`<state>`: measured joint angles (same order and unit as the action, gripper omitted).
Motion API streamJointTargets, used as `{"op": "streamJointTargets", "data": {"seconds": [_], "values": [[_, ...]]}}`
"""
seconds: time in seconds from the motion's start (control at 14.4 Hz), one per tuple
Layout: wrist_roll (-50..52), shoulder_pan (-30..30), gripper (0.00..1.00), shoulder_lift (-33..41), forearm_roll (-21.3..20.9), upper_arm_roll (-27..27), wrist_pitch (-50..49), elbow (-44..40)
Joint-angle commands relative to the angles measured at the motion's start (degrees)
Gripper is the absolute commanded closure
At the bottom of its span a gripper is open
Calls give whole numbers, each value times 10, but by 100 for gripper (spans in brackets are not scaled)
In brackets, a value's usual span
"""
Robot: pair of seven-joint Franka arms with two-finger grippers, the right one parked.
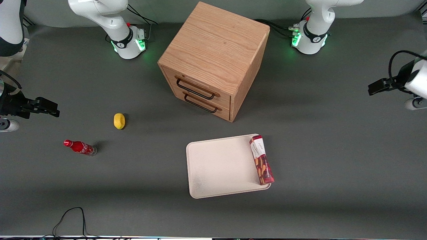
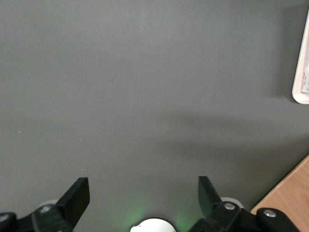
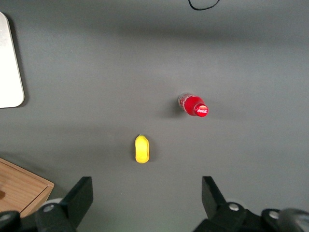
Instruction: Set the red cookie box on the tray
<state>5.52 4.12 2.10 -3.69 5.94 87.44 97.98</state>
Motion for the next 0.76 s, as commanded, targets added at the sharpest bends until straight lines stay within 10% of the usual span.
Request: {"op": "streamJointTargets", "data": {"seconds": [0.0,0.69], "values": [[-14,14,0,5,10,15,-10,0],[-11,-66,0,-2,10,-62,-23,-24]]}}
